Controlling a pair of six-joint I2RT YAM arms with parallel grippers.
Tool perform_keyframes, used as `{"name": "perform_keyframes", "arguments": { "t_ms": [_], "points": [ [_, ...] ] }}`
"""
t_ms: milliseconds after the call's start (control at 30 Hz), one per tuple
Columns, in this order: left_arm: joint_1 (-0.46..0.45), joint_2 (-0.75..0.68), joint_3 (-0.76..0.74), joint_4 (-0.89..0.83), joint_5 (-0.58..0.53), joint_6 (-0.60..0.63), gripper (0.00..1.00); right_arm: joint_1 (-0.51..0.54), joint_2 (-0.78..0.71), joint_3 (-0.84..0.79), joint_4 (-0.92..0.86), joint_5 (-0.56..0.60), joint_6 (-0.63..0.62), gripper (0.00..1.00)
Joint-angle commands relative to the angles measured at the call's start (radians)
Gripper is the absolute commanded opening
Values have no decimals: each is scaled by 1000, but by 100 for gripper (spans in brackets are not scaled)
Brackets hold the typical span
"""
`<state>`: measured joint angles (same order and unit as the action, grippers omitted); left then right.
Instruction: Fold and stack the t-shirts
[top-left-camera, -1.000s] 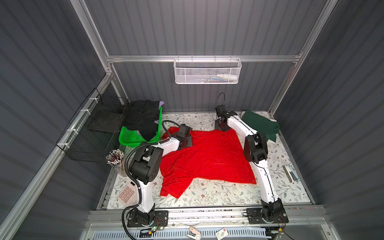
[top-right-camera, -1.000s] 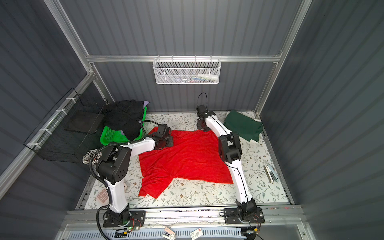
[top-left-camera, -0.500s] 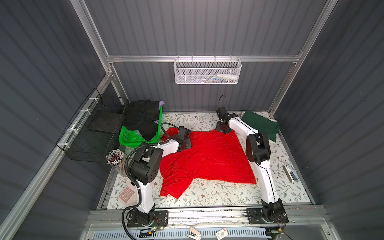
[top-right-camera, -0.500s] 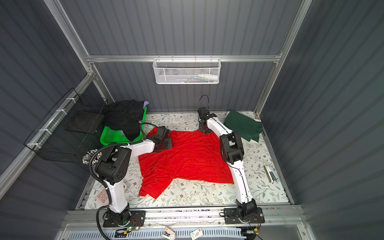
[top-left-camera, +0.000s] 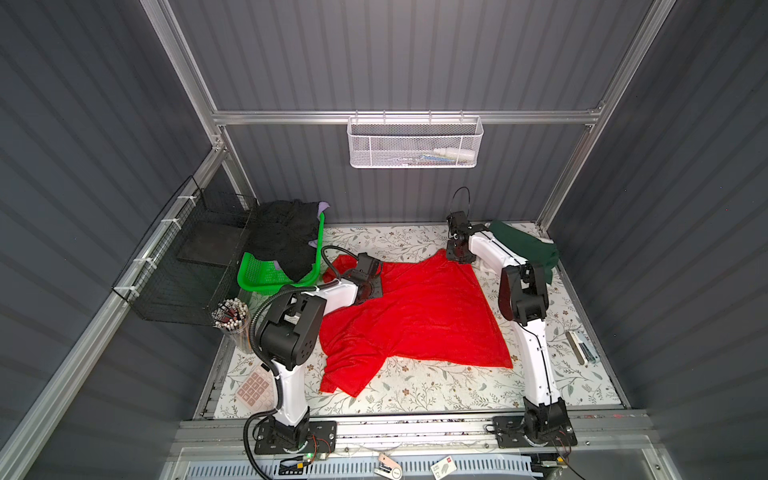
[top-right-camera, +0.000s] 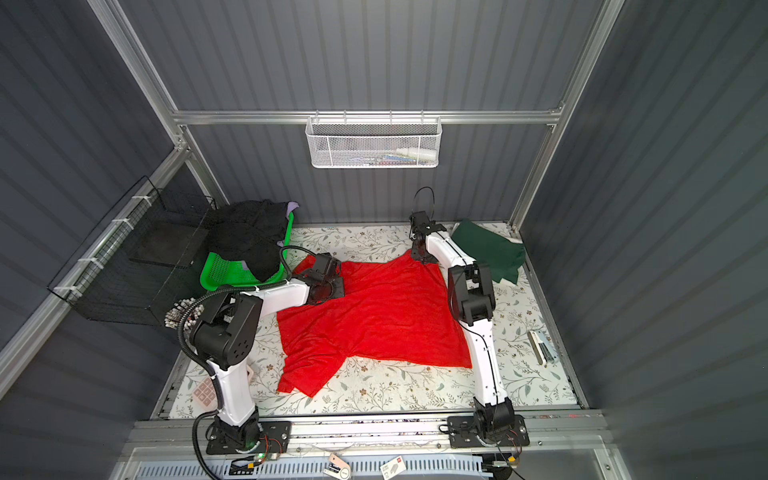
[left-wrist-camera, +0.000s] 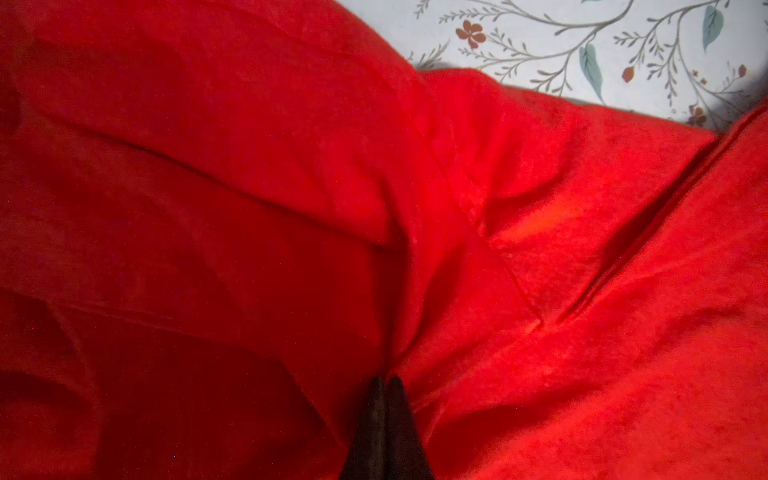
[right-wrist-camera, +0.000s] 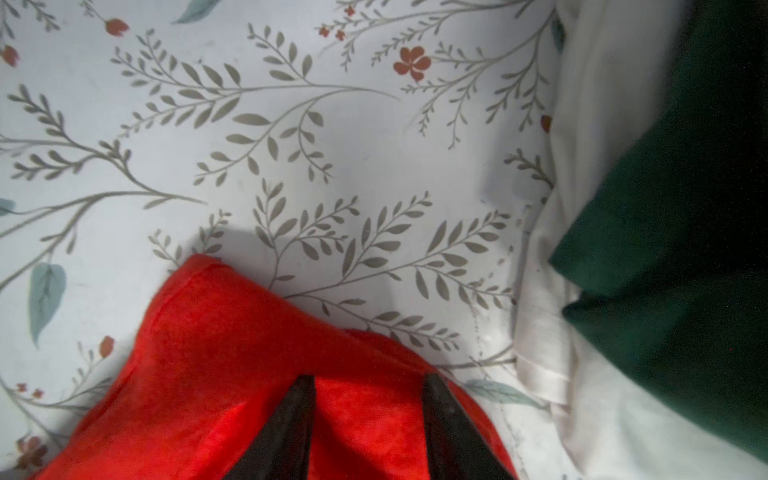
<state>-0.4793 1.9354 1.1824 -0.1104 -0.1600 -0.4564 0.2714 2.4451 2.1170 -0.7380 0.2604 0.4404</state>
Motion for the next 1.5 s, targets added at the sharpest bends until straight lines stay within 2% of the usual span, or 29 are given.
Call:
{"name": "perform_keyframes", "arguments": {
  "t_ms": [0,100,200,333,400,500,567,733,867,1067,1367,1467],
  "points": [
    [-5,-24,-11,-43,1,8,0,-14,25,34,-53,12,-10,46],
    [-5,-20,-7,-56,1,12,0,-15,44,74,-84,-17,-25,49],
    [-5,-22,-5,-65,4,13,0,-18,44,79,-73,-93,-57,51],
    [-5,-19,13,-79,8,16,0,-18,55,87,-57,-179,-87,46],
    [-5,-17,20,-84,12,17,0,-19,64,94,-63,-194,-93,39],
    [-5,-16,34,-88,20,20,0,-18,66,93,-56,-192,-105,24],
    [-5,-15,51,-104,17,27,0,-20,59,94,-51,-185,-110,20],
    [-4,-25,99,-146,15,40,0,-23,11,60,7,-147,-153,1],
    [-4,-31,96,-158,5,29,0,-39,-68,-24,99,-89,-191,0],
    [-4,-45,40,-135,-2,-6,0,-53,-261,-353,397,-121,-214,0],
    [-4,-44,-14,-122,-2,-33,0,-51,-447,-733,639,-78,-166,0],
    [-5,-37,-22,-115,2,-34,0,-48,-467,-786,642,-105,-144,9]
  ]
}}
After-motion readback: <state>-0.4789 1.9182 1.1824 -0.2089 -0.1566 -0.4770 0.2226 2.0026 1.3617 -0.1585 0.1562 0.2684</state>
